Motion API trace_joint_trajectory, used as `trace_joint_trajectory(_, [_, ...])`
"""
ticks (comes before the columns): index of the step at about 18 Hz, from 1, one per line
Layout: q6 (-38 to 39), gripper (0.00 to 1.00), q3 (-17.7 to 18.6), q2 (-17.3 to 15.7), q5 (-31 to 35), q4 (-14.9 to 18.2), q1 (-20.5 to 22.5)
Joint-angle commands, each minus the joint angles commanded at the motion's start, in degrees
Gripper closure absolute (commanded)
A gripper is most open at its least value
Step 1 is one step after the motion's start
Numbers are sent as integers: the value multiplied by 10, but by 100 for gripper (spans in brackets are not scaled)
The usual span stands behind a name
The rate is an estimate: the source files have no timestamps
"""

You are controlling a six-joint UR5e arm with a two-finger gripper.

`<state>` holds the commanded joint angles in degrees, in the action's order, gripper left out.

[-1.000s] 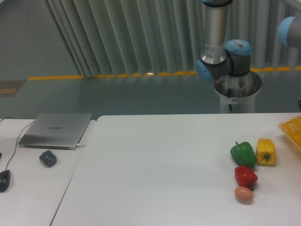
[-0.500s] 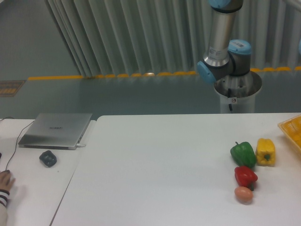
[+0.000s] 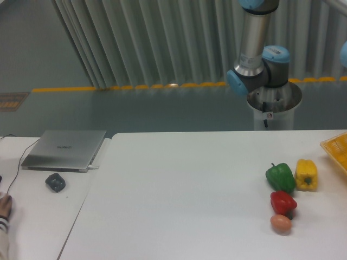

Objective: Place the triangular bread in the basket

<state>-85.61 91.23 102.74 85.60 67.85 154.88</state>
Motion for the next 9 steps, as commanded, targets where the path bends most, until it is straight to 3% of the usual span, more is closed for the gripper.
trace_joint_trajectory(9, [-51,0,-5,-5,7,37,-66])
